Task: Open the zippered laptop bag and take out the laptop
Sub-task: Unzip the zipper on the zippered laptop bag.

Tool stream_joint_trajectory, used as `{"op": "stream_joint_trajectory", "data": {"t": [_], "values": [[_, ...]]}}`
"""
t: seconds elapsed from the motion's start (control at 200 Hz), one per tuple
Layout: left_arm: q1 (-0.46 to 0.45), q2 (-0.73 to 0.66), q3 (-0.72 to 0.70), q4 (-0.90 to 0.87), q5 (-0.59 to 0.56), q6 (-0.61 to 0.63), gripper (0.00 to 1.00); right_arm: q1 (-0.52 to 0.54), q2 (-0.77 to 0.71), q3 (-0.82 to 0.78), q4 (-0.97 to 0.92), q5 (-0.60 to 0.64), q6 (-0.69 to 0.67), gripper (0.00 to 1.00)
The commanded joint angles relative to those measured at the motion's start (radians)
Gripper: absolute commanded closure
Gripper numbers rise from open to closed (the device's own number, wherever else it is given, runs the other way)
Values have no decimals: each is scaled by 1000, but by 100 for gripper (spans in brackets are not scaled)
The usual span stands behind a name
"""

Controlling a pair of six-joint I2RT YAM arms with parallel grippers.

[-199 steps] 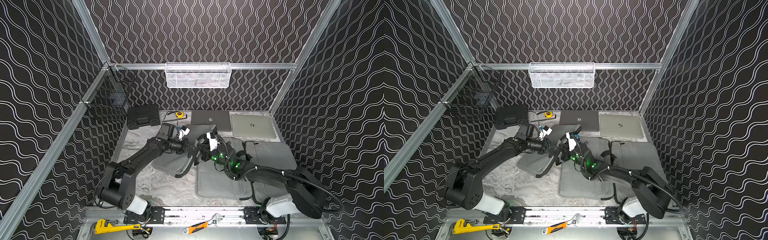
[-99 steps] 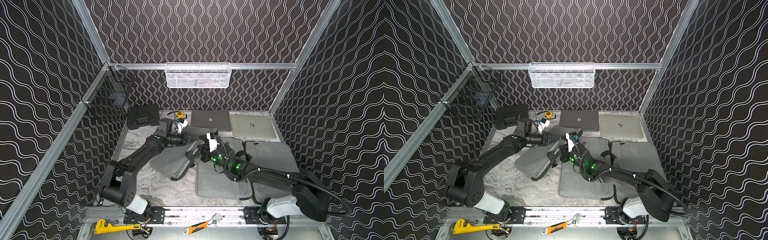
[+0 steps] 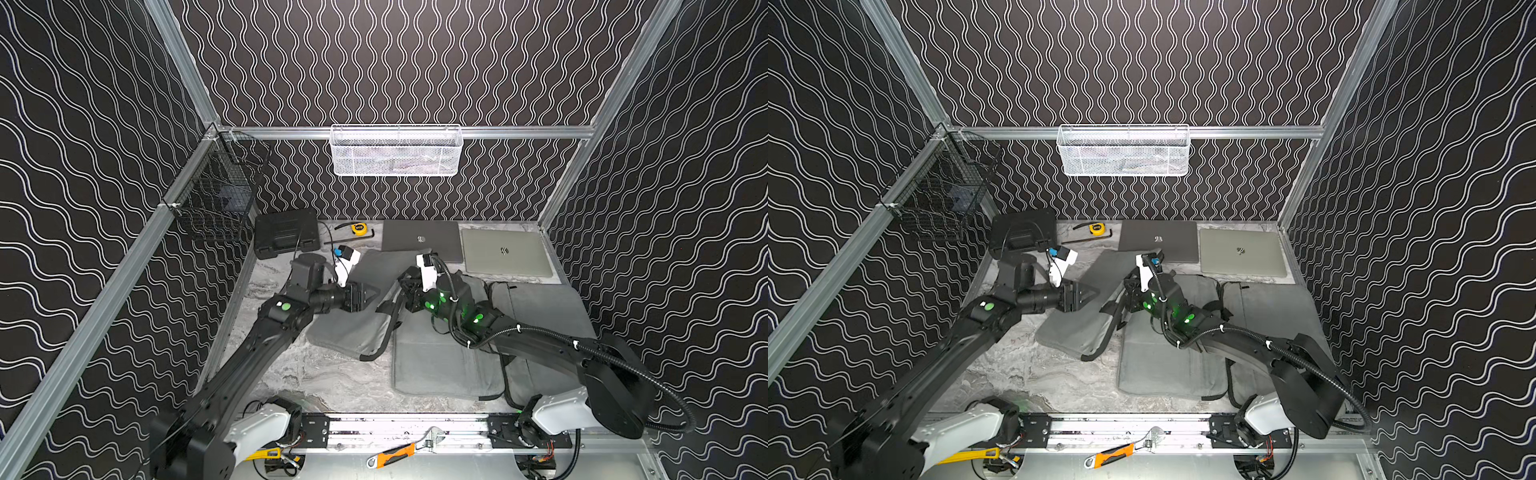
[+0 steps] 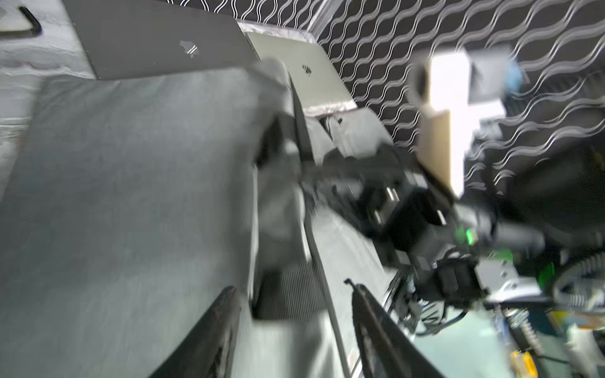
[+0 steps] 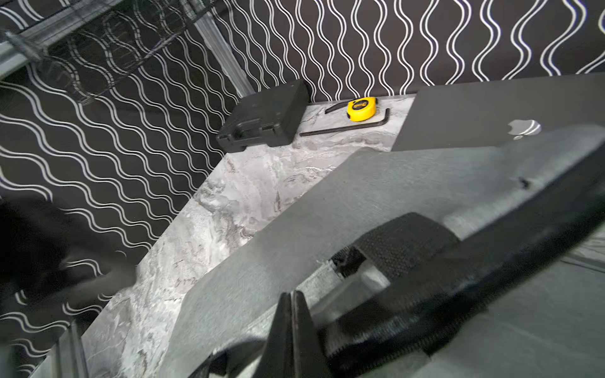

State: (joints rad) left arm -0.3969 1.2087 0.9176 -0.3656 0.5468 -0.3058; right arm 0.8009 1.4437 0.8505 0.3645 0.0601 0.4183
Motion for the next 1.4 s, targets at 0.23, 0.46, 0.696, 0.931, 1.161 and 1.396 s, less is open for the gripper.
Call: {"op": "stream_joint_trajectory", "data": {"t": [0.23,0.46,0.696,0.931,1.161,1.396], "values": [[-271,-162,-76,-56,-304,154,39,-69,30,57,57,-117,11,100],[-392,-99,-85,-66,-404,152,38,-86,28,68,34,-130,4,100],[-487,-17,-128,-35,-477,137,40,-100,47,81,38,-150,7,100],[-487,33,-107,13,-491,110,92,-100,33,54,48,-169,-2,100],[-487,93,-61,16,-491,114,100,-94,28,20,84,-224,40,100],[-487,72,-50,29,-516,100,100,-78,17,1,102,-237,20,100]]}}
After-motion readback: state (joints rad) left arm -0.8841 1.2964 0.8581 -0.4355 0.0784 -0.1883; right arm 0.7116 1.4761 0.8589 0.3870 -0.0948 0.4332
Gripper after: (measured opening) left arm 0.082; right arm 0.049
